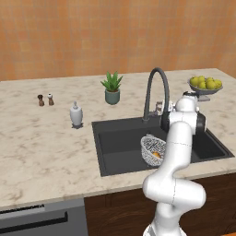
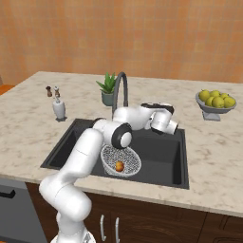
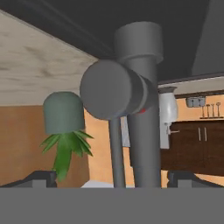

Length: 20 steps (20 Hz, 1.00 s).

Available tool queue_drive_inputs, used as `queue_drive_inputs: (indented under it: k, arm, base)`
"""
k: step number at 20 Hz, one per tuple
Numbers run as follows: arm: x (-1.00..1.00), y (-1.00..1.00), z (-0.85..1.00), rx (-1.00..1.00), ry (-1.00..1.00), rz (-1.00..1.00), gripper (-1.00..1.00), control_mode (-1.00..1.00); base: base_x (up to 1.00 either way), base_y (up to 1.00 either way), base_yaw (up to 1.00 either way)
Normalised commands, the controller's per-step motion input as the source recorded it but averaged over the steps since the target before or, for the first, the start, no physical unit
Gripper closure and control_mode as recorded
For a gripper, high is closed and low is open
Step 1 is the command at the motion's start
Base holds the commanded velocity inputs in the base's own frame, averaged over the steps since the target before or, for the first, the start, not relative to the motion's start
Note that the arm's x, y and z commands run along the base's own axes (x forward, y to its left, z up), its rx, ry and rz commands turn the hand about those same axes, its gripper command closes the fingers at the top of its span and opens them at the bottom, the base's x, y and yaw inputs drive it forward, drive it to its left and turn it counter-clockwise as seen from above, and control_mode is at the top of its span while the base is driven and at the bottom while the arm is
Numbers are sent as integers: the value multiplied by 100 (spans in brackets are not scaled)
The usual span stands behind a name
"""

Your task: Put the colander in the sink, put the peach in the colander, and turn on the sink faucet and pour water over the colander.

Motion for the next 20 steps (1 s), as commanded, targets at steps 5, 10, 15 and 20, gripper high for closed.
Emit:
queue_drive_inputs:
  k: [5,10,15,20]
  arm:
    - [21,0,-25,0,0,0,-100,-100]
    - [7,11,-21,0,0,-3,100,-100]
    - [0,33,8,0,0,-19,100,-100]
    - [12,44,4,0,-2,-31,100,-100]
  base:
    - [0,0,0]
    - [0,0,0]
    - [0,0,0]
    - [0,0,0]
